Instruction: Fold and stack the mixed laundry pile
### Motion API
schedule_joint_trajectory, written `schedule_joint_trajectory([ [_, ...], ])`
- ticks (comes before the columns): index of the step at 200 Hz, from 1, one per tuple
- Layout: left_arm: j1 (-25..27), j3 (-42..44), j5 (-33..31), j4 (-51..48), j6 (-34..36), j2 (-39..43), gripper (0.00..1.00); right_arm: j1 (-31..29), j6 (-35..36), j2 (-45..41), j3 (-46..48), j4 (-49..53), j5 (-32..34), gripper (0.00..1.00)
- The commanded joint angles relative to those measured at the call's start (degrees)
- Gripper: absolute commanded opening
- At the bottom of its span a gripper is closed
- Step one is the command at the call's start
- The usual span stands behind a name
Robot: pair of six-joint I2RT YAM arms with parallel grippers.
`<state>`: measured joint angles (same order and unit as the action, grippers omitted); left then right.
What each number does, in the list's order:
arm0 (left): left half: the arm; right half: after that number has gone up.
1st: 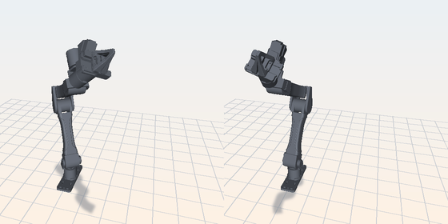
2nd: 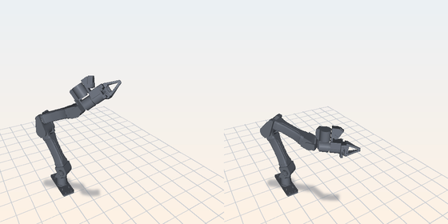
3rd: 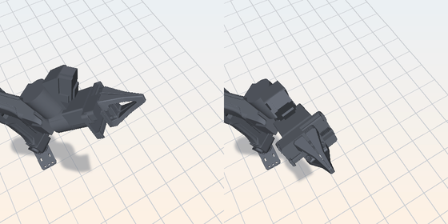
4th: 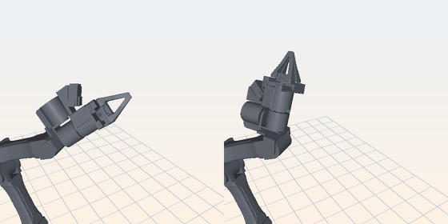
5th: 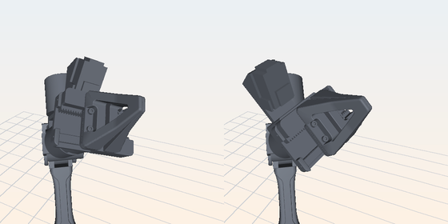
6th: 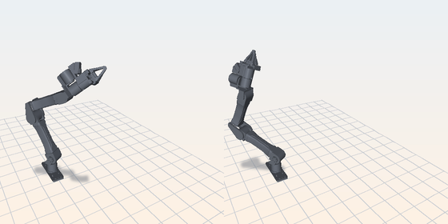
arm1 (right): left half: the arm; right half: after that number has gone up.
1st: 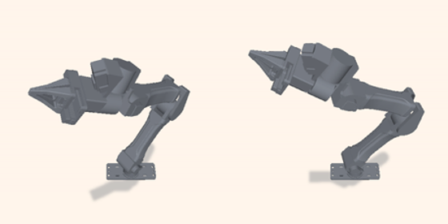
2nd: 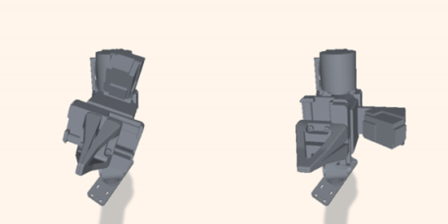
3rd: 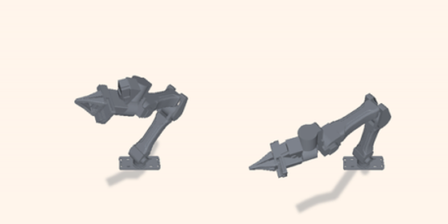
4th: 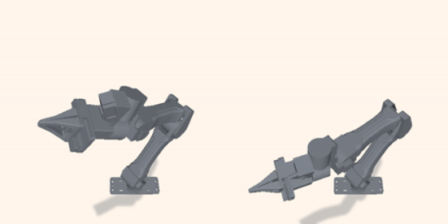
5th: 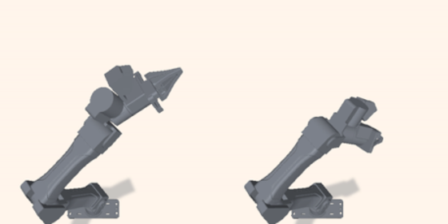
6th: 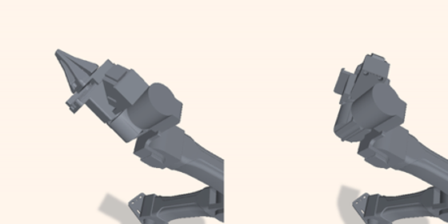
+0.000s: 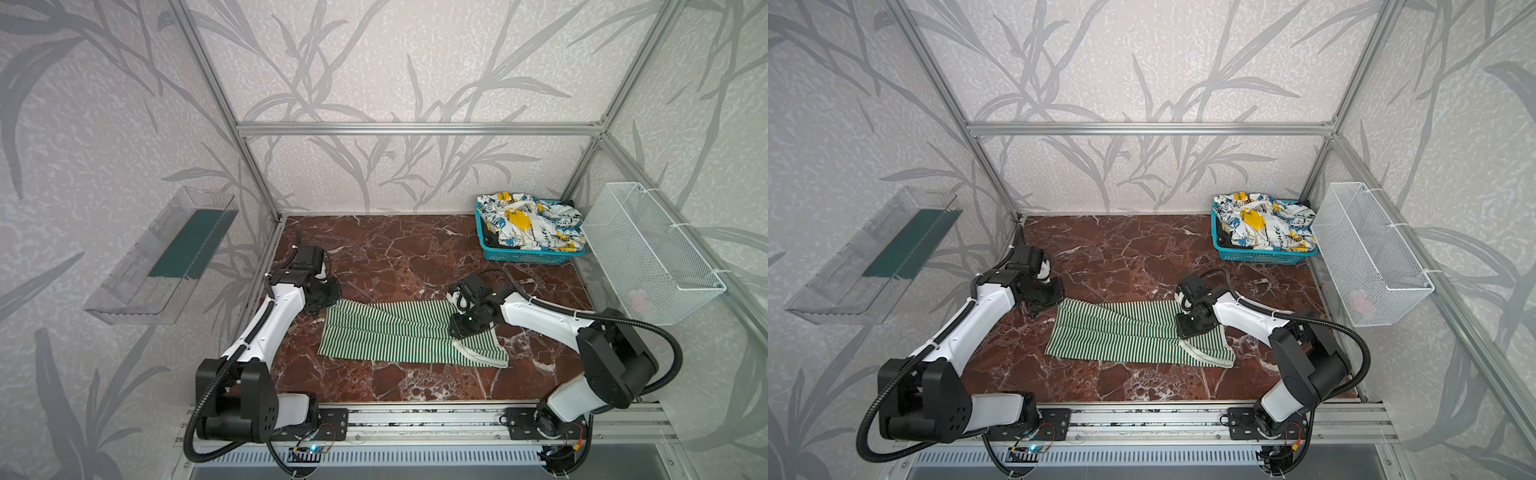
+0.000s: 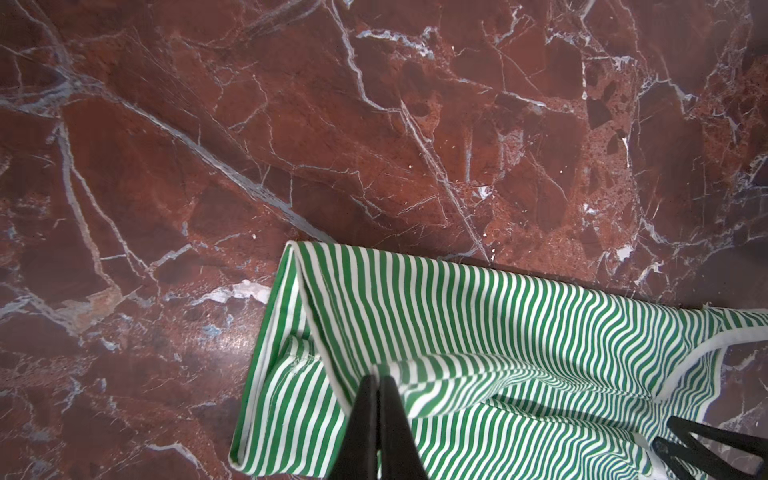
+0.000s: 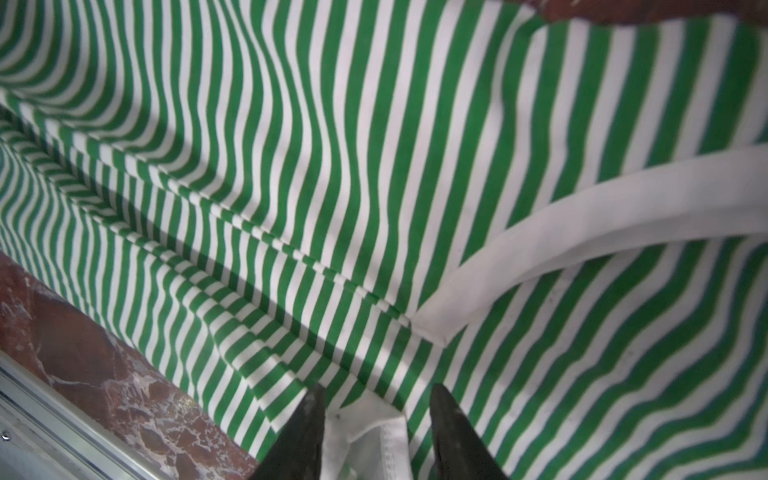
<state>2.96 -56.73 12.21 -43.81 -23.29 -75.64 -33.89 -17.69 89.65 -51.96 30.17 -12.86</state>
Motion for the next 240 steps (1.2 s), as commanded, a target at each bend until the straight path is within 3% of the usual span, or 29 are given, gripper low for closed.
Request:
schedule_joint_trajectory([
  [1,0.1,2.0,1.1,-2.5,1.1,0.6,0.0,1.8,-3.4,0.3,-2.2,1.4,0.8,0.45],
  [104,0.2,2.8,1.1,-2.3,1.6,1.6,0.0,4.3,-7.2,7.8,-3.7,-2.6,-3.5,0.43],
  [190,-0.1,1.3,-1.2,-1.3,1.5,1.0,0.0,4.2,-6.6,7.3,-5.3,-2.2,-2.4,0.06],
  [211,-0.2,0.1,-2.5,0.4,1.1,0.0,0.0,4.3,-5.4,6.2,-6.9,-1.4,-1.9,0.0],
  [240,-0.6,-2.4,-3.2,7.4,2.8,-2.2,0.0,5.4,-2.5,7.2,-12.7,1.8,-2.0,0.0],
])
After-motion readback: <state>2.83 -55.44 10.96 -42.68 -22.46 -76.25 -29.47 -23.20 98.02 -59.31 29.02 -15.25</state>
